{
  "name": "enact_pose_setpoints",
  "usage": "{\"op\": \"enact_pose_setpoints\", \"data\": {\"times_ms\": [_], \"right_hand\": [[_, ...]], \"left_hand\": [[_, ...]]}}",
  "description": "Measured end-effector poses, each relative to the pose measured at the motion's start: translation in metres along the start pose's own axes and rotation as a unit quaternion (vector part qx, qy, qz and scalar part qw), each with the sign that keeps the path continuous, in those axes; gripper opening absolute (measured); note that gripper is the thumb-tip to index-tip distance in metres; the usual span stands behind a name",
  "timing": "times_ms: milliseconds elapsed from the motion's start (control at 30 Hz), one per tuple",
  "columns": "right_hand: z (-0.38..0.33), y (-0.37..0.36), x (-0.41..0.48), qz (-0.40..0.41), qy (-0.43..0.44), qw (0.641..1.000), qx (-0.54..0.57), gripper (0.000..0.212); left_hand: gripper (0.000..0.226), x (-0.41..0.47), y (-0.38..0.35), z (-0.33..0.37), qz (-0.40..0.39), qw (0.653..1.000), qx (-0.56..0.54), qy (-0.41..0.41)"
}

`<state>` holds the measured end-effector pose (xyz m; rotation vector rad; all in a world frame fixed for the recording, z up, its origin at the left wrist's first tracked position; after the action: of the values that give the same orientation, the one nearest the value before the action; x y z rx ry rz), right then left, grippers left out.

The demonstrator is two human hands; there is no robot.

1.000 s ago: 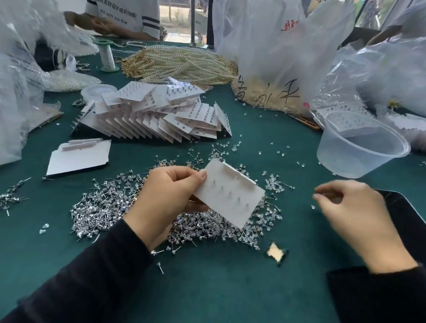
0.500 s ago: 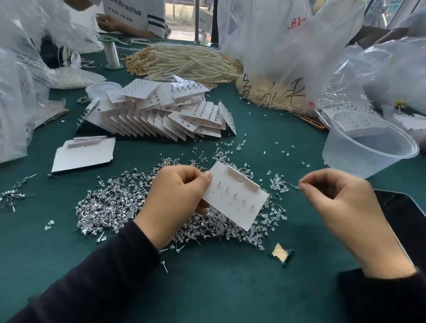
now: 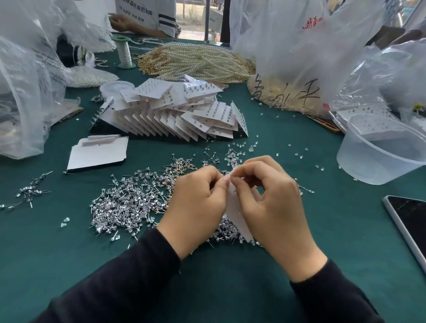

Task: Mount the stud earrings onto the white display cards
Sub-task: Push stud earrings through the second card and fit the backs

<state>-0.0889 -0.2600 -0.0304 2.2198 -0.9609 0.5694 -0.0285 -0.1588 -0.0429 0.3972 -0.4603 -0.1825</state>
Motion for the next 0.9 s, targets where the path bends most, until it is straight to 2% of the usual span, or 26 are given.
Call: {"op": "enact_pose_setpoints", "data": {"times_ms": [333,733,900], "right_hand": [[0.004,0.000,-0.003,-0.001,-0.014,1.000,0.021,0.010],[0.008,0.000,-0.006,-0.028,-0.023,0.999,0.000,0.011],[0.007,-0.004,-0.012,0.014,-0.017,0.999,-0.030,0.013]], "left_hand": [[0.033,-0.001,-0.002,-0.004,-0.002,1.000,0.014,0.004],[0.027,-0.001,-0.003,-0.004,-0.021,0.999,0.039,0.005],[0.025,-0.002,-0.004,-0.004,-0.023,0.999,0.040,0.008]]}}
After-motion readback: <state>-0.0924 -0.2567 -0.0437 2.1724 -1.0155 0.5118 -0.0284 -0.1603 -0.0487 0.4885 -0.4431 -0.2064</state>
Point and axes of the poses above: each hand's wrist, its own x-axis towards the middle knuckle, its own y-axis out of the back of the hand, z = x × y, the point moved 2 cm from there along x, towards the middle knuckle, and after that the axes turned 13 degrees about z, right-handed, at the moved point
